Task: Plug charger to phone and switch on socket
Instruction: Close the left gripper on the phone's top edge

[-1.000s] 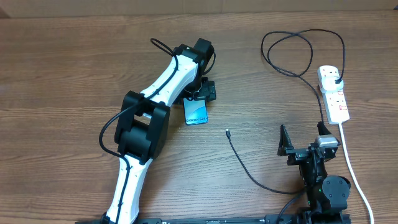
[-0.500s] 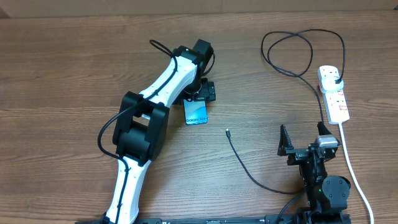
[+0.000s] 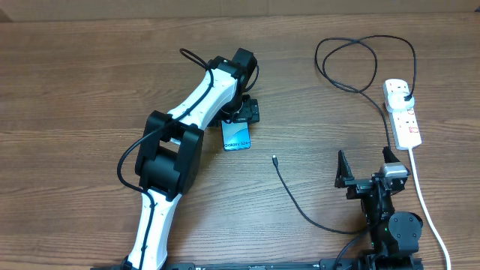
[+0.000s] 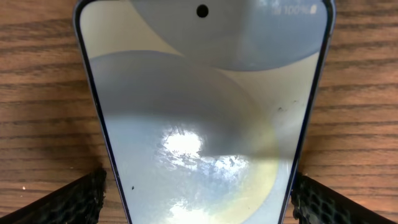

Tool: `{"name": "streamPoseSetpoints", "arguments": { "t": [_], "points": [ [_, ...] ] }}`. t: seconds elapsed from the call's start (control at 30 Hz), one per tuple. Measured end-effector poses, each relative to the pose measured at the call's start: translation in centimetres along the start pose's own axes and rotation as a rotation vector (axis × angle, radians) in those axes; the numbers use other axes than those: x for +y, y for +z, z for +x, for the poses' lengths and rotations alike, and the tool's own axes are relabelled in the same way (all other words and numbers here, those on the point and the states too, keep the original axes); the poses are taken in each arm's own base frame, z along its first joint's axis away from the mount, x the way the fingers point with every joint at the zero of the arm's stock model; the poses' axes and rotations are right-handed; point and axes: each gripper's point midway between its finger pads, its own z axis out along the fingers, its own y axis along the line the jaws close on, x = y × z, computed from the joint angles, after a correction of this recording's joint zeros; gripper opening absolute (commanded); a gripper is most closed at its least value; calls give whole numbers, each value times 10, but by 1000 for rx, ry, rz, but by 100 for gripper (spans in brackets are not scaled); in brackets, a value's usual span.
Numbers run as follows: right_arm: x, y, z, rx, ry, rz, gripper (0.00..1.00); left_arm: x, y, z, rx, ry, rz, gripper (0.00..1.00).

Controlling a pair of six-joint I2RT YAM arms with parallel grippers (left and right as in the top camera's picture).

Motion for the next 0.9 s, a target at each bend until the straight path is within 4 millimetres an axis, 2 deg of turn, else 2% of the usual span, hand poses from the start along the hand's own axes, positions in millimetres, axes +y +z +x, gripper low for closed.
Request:
{"name": "streamPoseSetpoints", "arguments": {
  "t": [0.9],
  "points": [
    [0,0,0,0,0,0,100,-1,0,2,11,-37,8,96]
  ]
}}
